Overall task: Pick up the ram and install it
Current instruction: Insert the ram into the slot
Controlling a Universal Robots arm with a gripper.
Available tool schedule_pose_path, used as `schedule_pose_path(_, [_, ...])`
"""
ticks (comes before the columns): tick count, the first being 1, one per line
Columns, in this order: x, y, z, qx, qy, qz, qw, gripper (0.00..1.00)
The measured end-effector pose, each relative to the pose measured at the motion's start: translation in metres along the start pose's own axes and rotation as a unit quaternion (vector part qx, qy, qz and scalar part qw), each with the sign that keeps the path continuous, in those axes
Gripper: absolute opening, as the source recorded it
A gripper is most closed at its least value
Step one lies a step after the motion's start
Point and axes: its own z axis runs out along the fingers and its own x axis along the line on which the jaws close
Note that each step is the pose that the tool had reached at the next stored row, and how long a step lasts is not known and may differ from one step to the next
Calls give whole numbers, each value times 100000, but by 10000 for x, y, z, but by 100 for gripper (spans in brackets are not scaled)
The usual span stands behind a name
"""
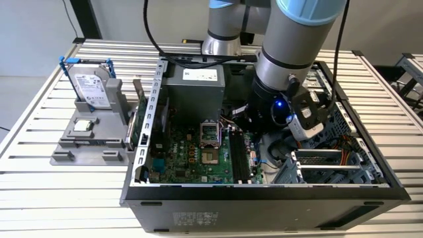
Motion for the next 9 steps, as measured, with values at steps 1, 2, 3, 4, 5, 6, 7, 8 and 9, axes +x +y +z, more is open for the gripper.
schedule_pose_path(1, [10,-6,1,37,5,-8,100000,0])
schedule_pose_path(2, [24,-11,4,37,4,-12,100000,0])
schedule_pose_path(3, [37,-13,8,51,0,-12,100000,0])
schedule_pose_path(4, [47,-14,14,108,4,-11,100000,0])
schedule_pose_path(5, [52,-15,23,205,2,-14,100000,0])
schedule_pose_path(6, [54,-15,35,311,3,-12,100000,0])
schedule_pose_path(7, [56,-16,48,415,1,-22,99999,0])
schedule_pose_path(8, [59,-16,62,531,-3,-15,99999,0])
schedule_pose_path(9, [62,-16,74,649,-5,-8,99998,0])
